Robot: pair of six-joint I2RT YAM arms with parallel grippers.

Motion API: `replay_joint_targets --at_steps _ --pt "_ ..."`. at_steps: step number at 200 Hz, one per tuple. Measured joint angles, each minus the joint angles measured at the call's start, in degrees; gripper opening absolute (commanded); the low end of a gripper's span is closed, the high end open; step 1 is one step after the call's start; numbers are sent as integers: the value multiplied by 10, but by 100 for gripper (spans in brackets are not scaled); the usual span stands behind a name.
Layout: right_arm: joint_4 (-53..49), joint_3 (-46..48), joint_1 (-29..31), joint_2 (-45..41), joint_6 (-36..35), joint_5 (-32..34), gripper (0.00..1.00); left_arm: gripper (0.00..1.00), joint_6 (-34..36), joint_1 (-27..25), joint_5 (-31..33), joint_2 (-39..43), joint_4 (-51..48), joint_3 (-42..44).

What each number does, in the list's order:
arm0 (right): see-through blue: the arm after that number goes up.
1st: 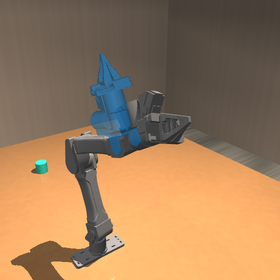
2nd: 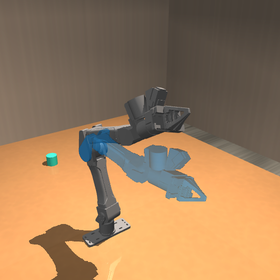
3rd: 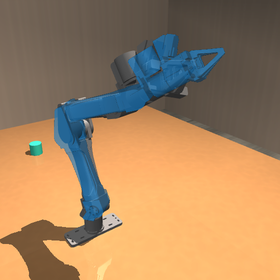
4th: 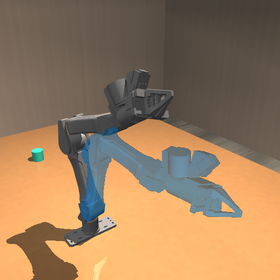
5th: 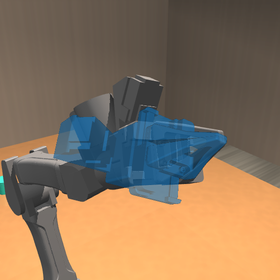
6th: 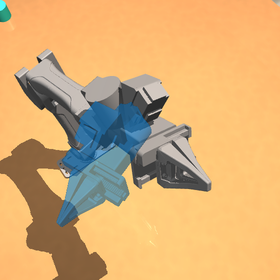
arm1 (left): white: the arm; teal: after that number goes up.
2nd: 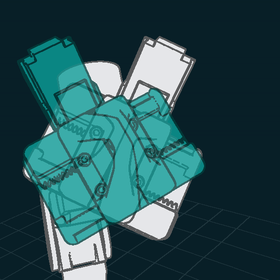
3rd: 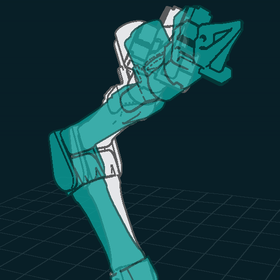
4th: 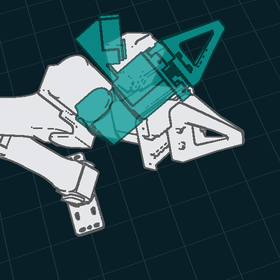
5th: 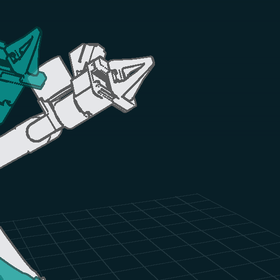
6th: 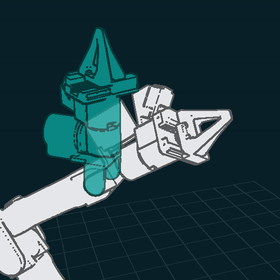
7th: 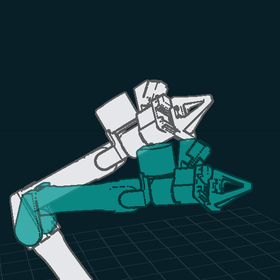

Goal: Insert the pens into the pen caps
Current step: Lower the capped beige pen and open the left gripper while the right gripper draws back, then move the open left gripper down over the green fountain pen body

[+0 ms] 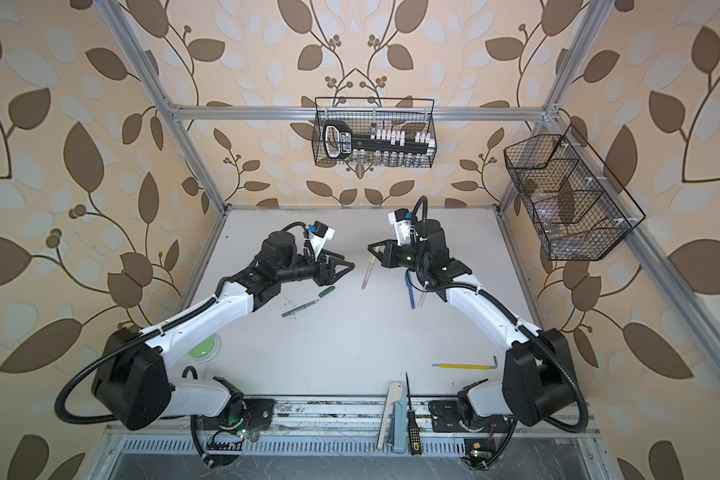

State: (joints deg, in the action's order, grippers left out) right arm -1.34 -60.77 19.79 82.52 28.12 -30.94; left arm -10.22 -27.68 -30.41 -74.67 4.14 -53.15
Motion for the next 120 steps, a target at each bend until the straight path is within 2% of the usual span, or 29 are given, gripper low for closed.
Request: replay_joint_targets --at_steps 16,45,74,120 --pt "-64 -40 -9 44 -26 -6 0 79 -13 0 61 39 -43 14" --pt "-146 -97 -8 134 -76 8 0 80 -20 0 157 75 -138 17" --pt "-206 -127 -10 221 -108 33 0 80 -28 0 211 50 -236 23" --pt "-277 -219 -18 323 -146 66 0 84 -51 8 283 1 -317 48"
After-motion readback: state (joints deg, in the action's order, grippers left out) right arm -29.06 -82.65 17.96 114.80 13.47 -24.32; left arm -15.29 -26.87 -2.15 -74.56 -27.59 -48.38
